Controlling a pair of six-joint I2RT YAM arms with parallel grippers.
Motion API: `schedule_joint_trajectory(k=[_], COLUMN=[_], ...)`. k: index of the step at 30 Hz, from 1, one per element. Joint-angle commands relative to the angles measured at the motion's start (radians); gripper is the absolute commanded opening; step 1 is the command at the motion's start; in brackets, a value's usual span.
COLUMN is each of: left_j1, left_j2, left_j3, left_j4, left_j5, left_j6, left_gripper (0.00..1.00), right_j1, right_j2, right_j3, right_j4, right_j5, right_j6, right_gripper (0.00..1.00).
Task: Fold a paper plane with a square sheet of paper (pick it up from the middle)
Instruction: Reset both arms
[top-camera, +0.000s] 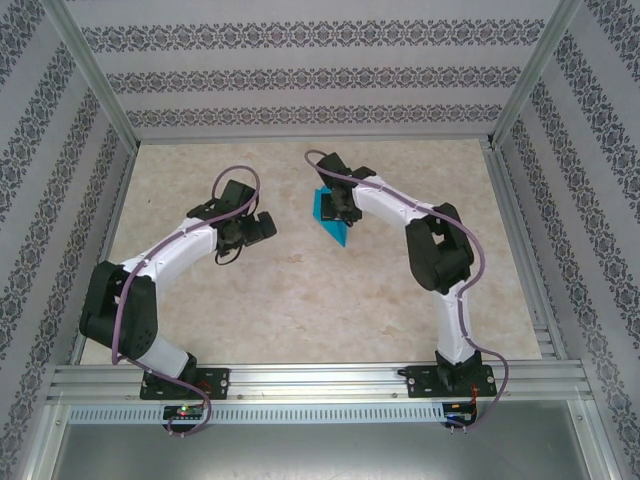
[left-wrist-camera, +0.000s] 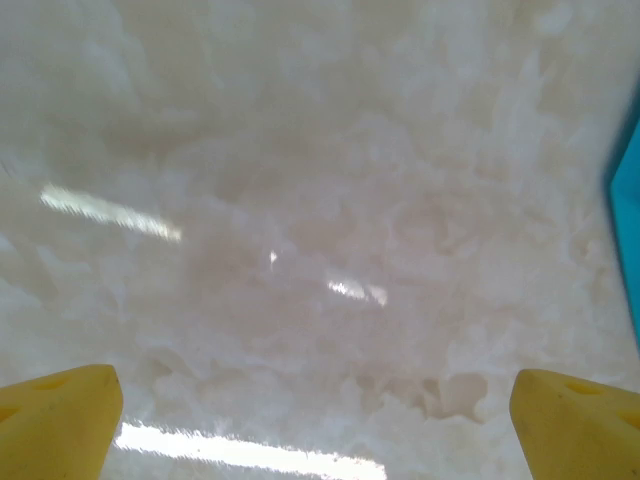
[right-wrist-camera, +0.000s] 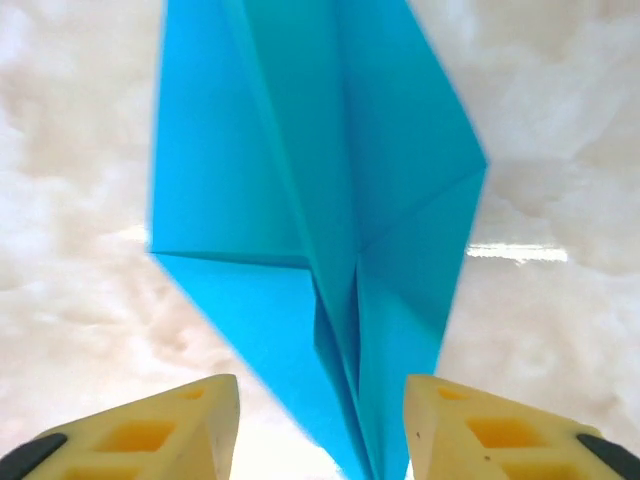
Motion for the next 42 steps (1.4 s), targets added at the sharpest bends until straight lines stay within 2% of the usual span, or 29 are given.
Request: schedule_joint_trajectory(k=[1, 4, 6, 10, 15, 18, 21, 26, 33, 36, 42], left_j1=[0.027, 0.05, 0.076, 0.118, 0.176, 0.21, 0.22, 0.24, 0.265, 0.297, 0.333], left_j2=[-0.04, -0.063, -0.091, -0.172, -0.252, -0.274, -0.287, -0.295, -0.212, -0.172, -0.085], left_j3=[0.079, 0.094, 0.077, -0.017, -0.174, -0.279, -0.397, -0.535, -0.644, -0.691, -0.708], left_j4=[-0.068, -0.066, -0.04, 0.08, 0.247, 0.364, 0.531, 0.784, 1.154, 1.313, 1.42], left_j5=[-0.126, -0.198, -0.242, -0.323, -0.431, -0.487, -0.532, -0.476, -0.269, -0.18, -0.037], left_j6=[0.085, 0.145, 0.184, 0.264, 0.35, 0.381, 0.46, 0.567, 0.724, 0.728, 0.745], left_gripper=[1.0, 1.0, 1.0, 1.0, 1.0, 1.0, 1.0, 1.0, 1.0, 1.0, 1.0], right_j1=[0.002, -0.027, -0.052, -0.13, -0.255, -0.332, -0.393, -0.464, -0.494, -0.523, -0.584], right_j2=[-0.162, -0.283, -0.382, -0.597, -0.831, -0.915, -0.968, -0.954, -0.836, -0.807, -0.743], right_j3=[0.019, -0.066, -0.164, -0.398, -0.703, -0.878, -1.035, -1.209, -1.31, -1.319, -1.342], right_j4=[0.0, 0.043, 0.098, 0.225, 0.389, 0.521, 0.681, 0.949, 1.311, 1.389, 1.535], right_j5=[0.041, 0.105, 0.193, 0.345, 0.509, 0.598, 0.636, 0.569, 0.373, 0.273, 0.139], right_j6=[0.01, 0.004, -0.01, -0.045, -0.101, -0.12, -0.165, -0.272, -0.424, -0.437, -0.429], right_gripper=[0.59, 0.71, 0.78, 0.97, 0.98, 0.98, 0.98, 0.98, 0.98, 0.98, 0.98])
